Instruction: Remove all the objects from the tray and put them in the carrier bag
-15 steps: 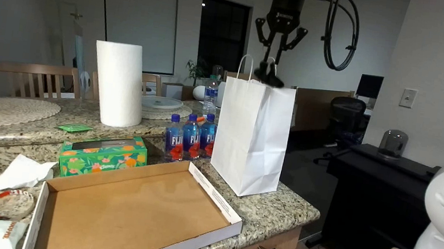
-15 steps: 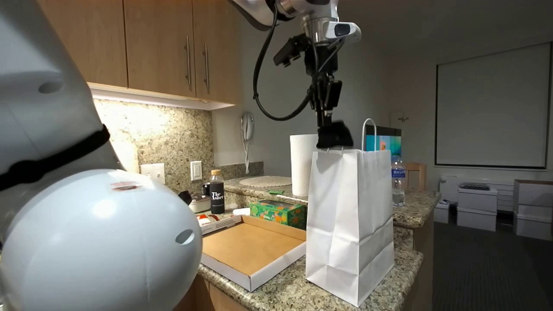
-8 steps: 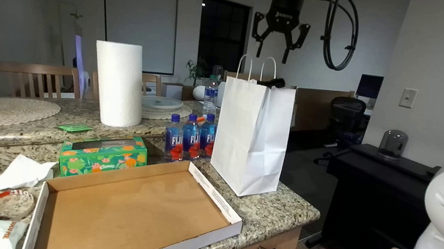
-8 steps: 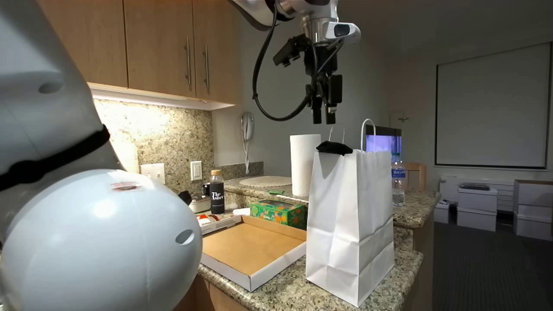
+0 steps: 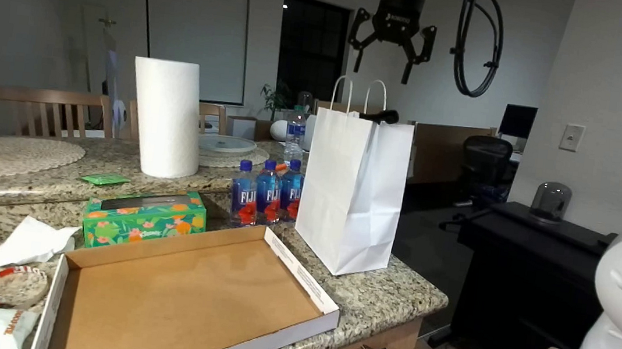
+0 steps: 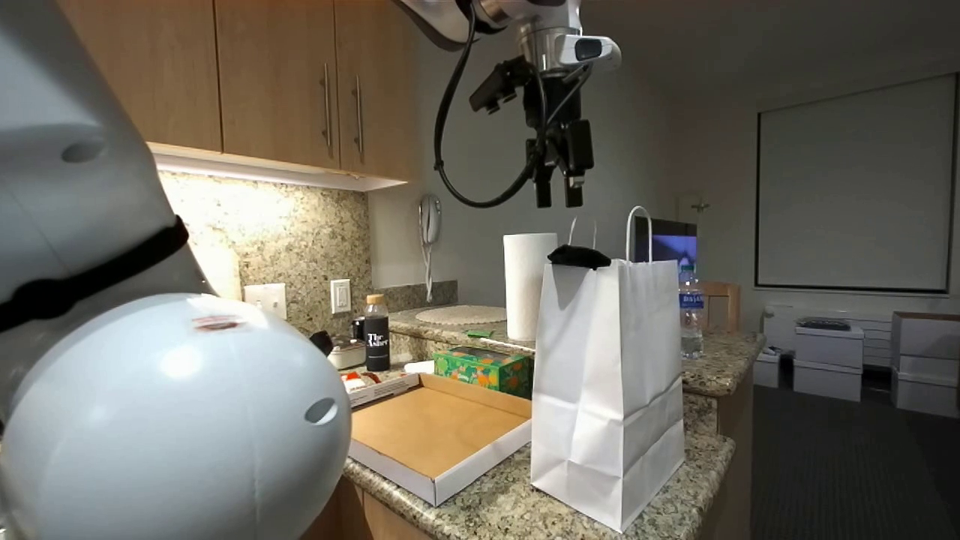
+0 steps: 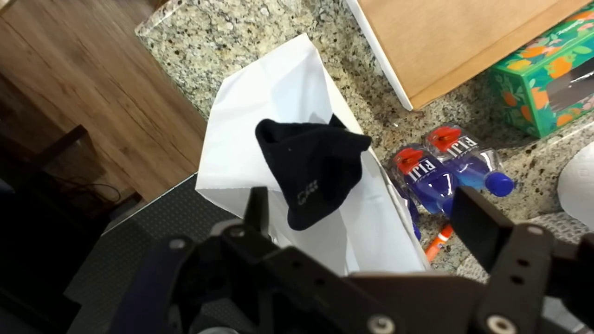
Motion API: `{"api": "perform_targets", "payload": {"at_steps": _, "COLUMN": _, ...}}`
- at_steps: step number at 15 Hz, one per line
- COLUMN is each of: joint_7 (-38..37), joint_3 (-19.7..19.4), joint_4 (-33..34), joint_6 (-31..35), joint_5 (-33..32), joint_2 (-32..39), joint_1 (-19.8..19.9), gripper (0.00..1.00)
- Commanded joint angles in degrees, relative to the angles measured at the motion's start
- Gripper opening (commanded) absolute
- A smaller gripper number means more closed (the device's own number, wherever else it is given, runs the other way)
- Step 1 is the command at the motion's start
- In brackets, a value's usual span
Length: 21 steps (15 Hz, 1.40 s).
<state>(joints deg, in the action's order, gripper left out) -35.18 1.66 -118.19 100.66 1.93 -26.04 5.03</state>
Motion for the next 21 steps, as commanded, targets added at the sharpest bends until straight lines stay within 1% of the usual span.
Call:
{"api": "perform_targets", "payload": {"at_steps": 1, "joint_7": 1.08, "joint_3": -0.82, "joint_4": -3.78, "joint_6": -0.20, "joint_5": 2.14, "joint_2": -2.70, "joint_1": 0.64, "gripper": 1.00}}
{"api": "perform_targets", "payload": {"at_steps": 5, "joint_7": 1.81, "joint_3": -3.42, "joint_4": -8.06, "joint_6": -3.40, "joint_5": 4.00, "joint_2": -5.10, "joint_1": 1.69, "gripper": 1.00}}
{"api": "perform_targets", "payload": {"at_steps": 8, "joint_7": 1.57, "joint_3": -5.16, "joint_4": -10.76, "joint_6": -6.57, "joint_5": 4.79, "joint_2": -8.36, "joint_1": 3.42, "gripper": 1.00}}
{"api": "perform_targets", "payload": {"at_steps": 11, "joint_7": 2.03, "joint_3": -5.98, "joint_4": -11.09, "joint_6": -11.05, "joint_5": 4.83, "joint_2": -9.18, "joint_1": 4.90, "gripper": 1.00}}
{"api": "perform_targets", "payload": {"at_steps": 15, "joint_7": 3.21, "joint_3": -6.18, "joint_4": -10.15, "joint_6": -16.34, "joint_5": 5.44, "joint_2": -7.17, "joint_1": 5.47, "gripper": 1.00}}
{"api": "perform_targets", "payload": {"at_steps": 21, "joint_7": 1.59, "joint_3": -5.25, "joint_4": -8.60, "joint_6": -16.62, "joint_5": 5.38, "joint_2": -1.93, "joint_1": 5.66, "gripper": 1.00}}
